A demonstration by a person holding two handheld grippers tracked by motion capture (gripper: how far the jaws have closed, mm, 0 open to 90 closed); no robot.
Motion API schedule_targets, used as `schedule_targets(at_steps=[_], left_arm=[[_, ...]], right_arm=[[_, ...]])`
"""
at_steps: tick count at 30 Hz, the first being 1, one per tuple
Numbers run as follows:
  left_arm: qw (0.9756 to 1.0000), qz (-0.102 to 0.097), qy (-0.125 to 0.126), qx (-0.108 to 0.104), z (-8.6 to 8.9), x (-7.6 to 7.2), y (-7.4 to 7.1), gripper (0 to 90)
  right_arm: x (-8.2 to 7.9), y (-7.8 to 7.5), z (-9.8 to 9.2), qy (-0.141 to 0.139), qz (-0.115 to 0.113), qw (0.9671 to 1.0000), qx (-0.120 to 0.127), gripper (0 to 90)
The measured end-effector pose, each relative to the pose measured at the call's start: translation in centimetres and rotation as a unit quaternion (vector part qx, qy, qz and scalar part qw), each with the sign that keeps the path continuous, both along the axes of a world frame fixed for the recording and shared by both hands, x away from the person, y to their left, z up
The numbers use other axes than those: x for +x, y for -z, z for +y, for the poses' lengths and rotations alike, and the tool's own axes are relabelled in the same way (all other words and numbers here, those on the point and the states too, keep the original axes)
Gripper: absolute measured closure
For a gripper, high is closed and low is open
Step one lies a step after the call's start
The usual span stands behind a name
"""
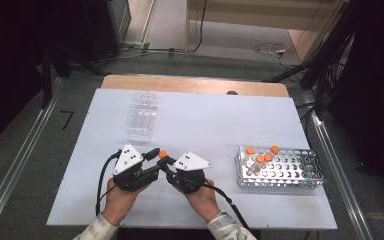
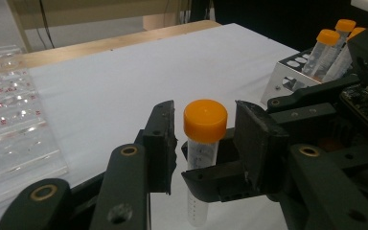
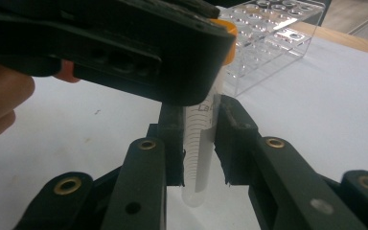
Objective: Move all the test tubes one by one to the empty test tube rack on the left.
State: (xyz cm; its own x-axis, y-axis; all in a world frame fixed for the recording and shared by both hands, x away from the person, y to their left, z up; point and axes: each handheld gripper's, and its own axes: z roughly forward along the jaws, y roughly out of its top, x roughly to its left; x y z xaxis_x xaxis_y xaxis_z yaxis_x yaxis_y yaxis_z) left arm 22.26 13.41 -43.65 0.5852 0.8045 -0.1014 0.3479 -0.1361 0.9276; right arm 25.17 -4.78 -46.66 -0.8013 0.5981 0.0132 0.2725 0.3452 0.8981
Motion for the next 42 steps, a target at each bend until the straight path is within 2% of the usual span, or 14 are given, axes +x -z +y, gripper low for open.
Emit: schedule_targets(at_steps=[3, 7, 21, 24, 25, 26, 29, 30, 31, 32, 34, 38, 42], left_arm=[[1.0, 0.002, -0.001, 0.001, 0.1, 0.1, 0.1, 61.0], [1.0, 0.002, 0.001, 0.002, 0.0, 0.2, 0.2, 68.9], [1.0, 0.005, 0.005, -0.001, 0.2, 0.5, 0.1, 70.4], [1.0, 0.005, 0.004, 0.0, 0.2, 0.6, 0.1, 70.5], [1.0, 0.004, 0.003, -0.001, 0.3, 0.6, 0.1, 70.5], [1.0, 0.004, 0.003, -0.002, 0.3, 0.6, 0.0, 70.5], [1.0, 0.003, 0.001, -0.007, 0.6, 0.7, -0.1, 70.5], [1.0, 0.003, -0.001, -0.009, 0.6, 0.7, -0.2, 70.5], [0.9999, 0.003, -0.002, -0.01, 0.7, 0.8, -0.2, 70.5], [0.9999, 0.005, -0.004, -0.012, 0.9, 0.8, -0.2, 70.5], [0.9998, 0.007, -0.008, -0.015, 1.1, 1.1, -0.2, 70.5], [0.9998, 0.009, -0.014, -0.013, 1.6, 1.5, -0.4, 70.5], [0.9995, 0.009, -0.027, -0.015, 2.0, 2.1, -0.7, 70.5]], right_arm=[[-0.1, -0.1, 0.2, -0.002, -0.001, 1.0, -0.001, 71.5], [-0.1, -0.1, 0.3, -0.004, -0.001, 1.0, -0.001, 71.5], [0.1, -0.2, 0.2, -0.003, 0.002, 1.0, 0.0, 70.5], [0.1, -0.3, 0.1, -0.007, 0.005, 1.0, 0.002, 64.5], [0.2, -0.3, 0.1, -0.008, 0.006, 0.9999, 0.003, 60.0], [0.2, -0.3, 0.1, -0.008, 0.006, 0.9999, 0.003, 60.0], [0.3, -0.4, -0.1, -0.011, 0.015, 0.9998, 0.0, 41.2], [0.3, -0.4, -0.1, -0.011, 0.015, 0.9998, 0.0, 41.2], [0.2, -0.4, -0.2, -0.007, 0.021, 0.9997, -0.005, 31.5], [0.2, -0.4, -0.2, -0.007, 0.021, 0.9997, -0.005, 31.5], [0.1, -0.5, -0.4, -0.004, 0.026, 0.9996, -0.01, 25.8], [-0.1, -0.9, -1.5, -0.003, 0.047, 0.9989, -0.006, 21.3], [-0.6, -1.2, -3.0, 0.002, 0.04, 0.9992, -0.01, 19.5]])
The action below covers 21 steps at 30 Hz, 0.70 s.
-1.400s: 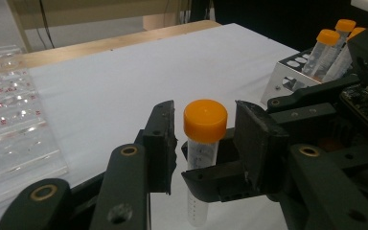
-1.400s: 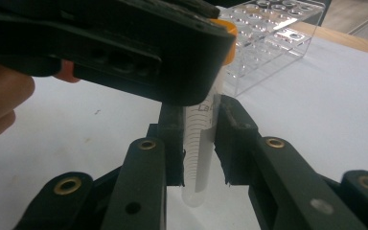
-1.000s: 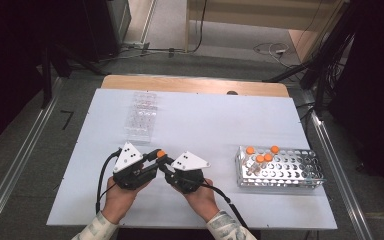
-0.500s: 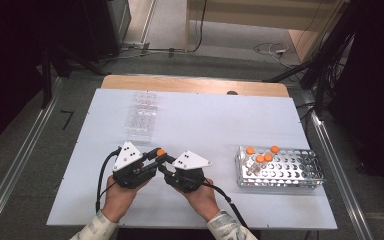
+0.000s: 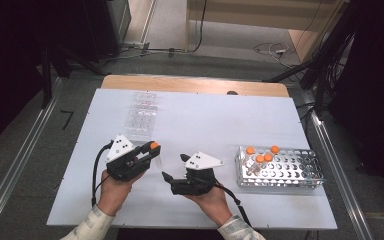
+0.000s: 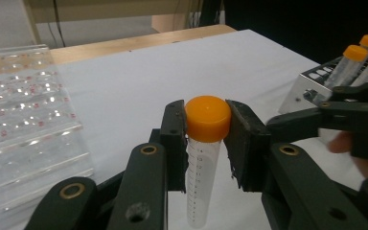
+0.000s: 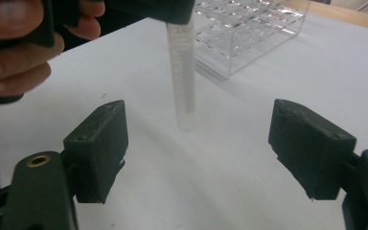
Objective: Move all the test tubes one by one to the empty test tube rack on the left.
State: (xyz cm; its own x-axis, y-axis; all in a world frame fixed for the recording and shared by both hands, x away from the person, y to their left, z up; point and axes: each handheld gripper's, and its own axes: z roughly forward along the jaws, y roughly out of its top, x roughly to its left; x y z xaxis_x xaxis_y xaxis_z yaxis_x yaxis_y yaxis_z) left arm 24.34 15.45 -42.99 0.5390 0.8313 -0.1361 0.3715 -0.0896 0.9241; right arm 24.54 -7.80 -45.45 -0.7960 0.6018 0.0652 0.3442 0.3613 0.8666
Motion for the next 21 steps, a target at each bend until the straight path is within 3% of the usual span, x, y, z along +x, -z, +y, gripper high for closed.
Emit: schedule_targets(at_steps=[8, 21], left_arm=[[0.9997, 0.001, -0.026, -0.005, 0.7, 1.3, -0.2, 70.4], [0.999, -0.002, -0.044, -0.011, 1.8, 2.5, -1.0, 70.4]], right_arm=[[-1.3, 0.0, -3.4, 0.006, -0.002, 1.0, -0.004, 17.5], [-3.4, -0.3, -8.0, 0.021, -0.007, 0.9997, 0.001, 17.7]])
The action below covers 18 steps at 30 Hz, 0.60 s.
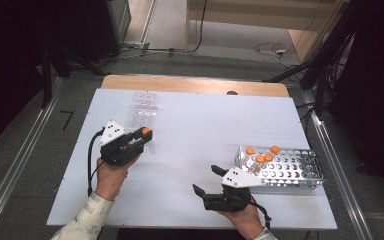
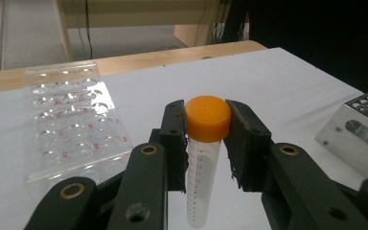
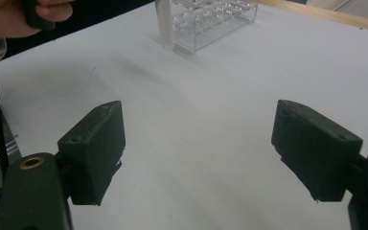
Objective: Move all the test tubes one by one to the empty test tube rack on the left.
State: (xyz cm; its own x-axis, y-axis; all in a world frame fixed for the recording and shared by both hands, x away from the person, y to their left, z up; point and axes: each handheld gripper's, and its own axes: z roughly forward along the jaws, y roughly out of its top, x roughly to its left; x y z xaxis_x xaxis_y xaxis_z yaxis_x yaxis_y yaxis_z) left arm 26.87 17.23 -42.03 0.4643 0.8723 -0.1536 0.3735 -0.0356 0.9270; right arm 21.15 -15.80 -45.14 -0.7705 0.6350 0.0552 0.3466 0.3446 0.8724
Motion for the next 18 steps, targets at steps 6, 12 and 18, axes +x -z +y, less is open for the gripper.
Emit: schedule_targets(at_steps=[6, 12, 18], left_arm=[[1.0, 0.001, -0.006, -0.006, 0.3, 0.6, -0.3, 70.4], [0.9998, -0.004, -0.018, -0.009, 0.7, 1.6, -1.0, 70.4], [0.9994, -0.009, -0.03, -0.015, 1.2, 2.3, -1.5, 70.4]], right_arm=[[-1.9, 0.6, -2.2, -0.002, 0.014, 0.9999, -0.009, 17.9], [-3.4, 1.0, -4.1, 0.012, 0.014, 0.9998, -0.003, 17.9], [-3.5, 1.2, -5.0, 0.023, 0.024, 0.9994, 0.007, 18.4]])
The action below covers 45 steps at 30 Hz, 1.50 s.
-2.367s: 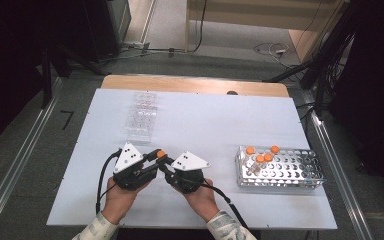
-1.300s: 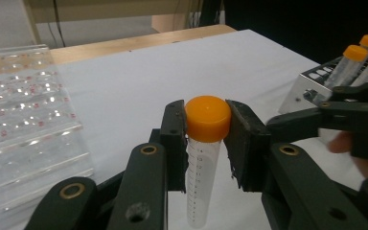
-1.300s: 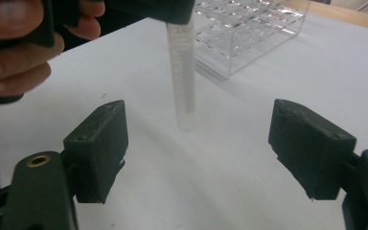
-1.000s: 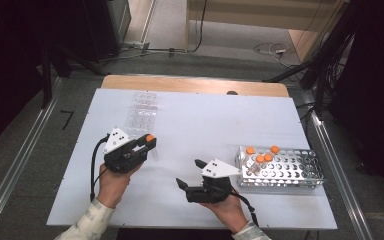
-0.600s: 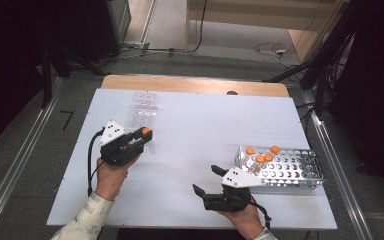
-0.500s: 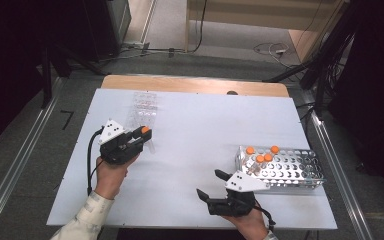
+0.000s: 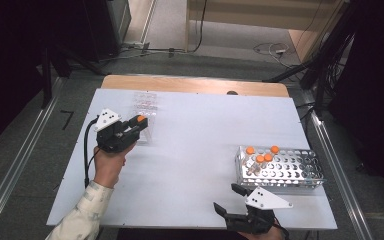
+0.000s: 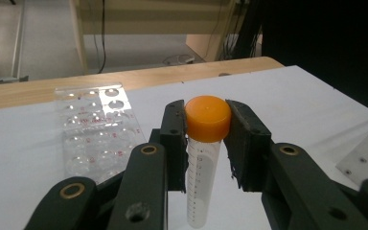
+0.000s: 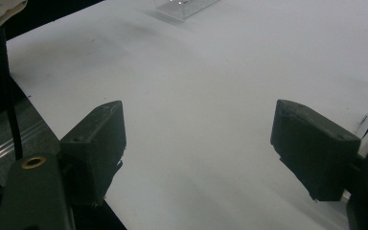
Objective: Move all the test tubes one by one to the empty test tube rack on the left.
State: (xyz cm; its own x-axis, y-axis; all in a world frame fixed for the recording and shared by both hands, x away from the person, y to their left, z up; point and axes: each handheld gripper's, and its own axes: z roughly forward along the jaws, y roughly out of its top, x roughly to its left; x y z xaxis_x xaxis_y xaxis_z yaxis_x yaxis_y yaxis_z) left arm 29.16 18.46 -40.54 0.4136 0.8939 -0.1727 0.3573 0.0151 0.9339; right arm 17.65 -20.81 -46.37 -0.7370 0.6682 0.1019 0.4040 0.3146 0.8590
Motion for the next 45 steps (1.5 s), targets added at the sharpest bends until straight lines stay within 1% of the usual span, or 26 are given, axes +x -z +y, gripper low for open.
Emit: schedule_targets(at_steps=[4, 8, 12, 15, 18, 22, 25, 31, 41, 45], left_arm=[[1.0, 0.004, -0.007, 0.0, 0.3, 0.5, 0.0, 70.4], [0.9999, 0.006, -0.011, -0.002, 0.4, 1.1, -0.1, 70.4], [0.9999, 0.003, -0.015, 0.0, 0.5, 1.5, -0.5, 70.4], [0.9998, 0.001, -0.018, -0.006, 0.7, 1.8, -0.8, 70.4], [0.9998, -0.001, -0.021, -0.006, 0.7, 2.0, -1.0, 70.4], [0.9996, -0.004, -0.027, 0.003, 0.7, 2.5, -1.4, 70.4], [0.9994, -0.005, -0.033, 0.005, 0.8, 3.0, -1.5, 70.4], [0.9991, -0.003, -0.043, 0.004, 1.2, 4.0, -1.6, 70.4], [0.9982, -0.01, -0.053, 0.025, 0.6, 5.3, -2.0, 70.4], [0.998, -0.009, -0.057, 0.025, 0.6, 5.7, -1.9, 70.4]], right_arm=[[0.0, 0.2, 0.2, -0.003, 0.003, 1.0, -0.004, 18.3], [0.0, 0.3, 0.4, -0.005, 0.001, 1.0, -0.008, 18.2], [0.1, 0.4, 0.3, -0.002, 0.002, 1.0, -0.008, 17.9], [0.1, 0.4, 0.2, -0.001, 0.003, 1.0, -0.006, 17.9], [0.2, 0.4, 0.2, 0.0, 0.002, 1.0, -0.006, 17.9], [0.1, 0.4, 0.3, 0.0, 0.0, 1.0, -0.006, 17.9], [0.1, 0.3, 0.3, 0.0, 0.0, 1.0, -0.004, 17.9], [0.1, 0.4, 0.4, 0.001, 0.002, 1.0, -0.004, 17.9], [0.0, 0.3, 0.4, 0.0, -0.001, 1.0, -0.003, 17.9], [-0.1, 0.3, 0.4, -0.002, 0.001, 1.0, -0.001, 17.9]])
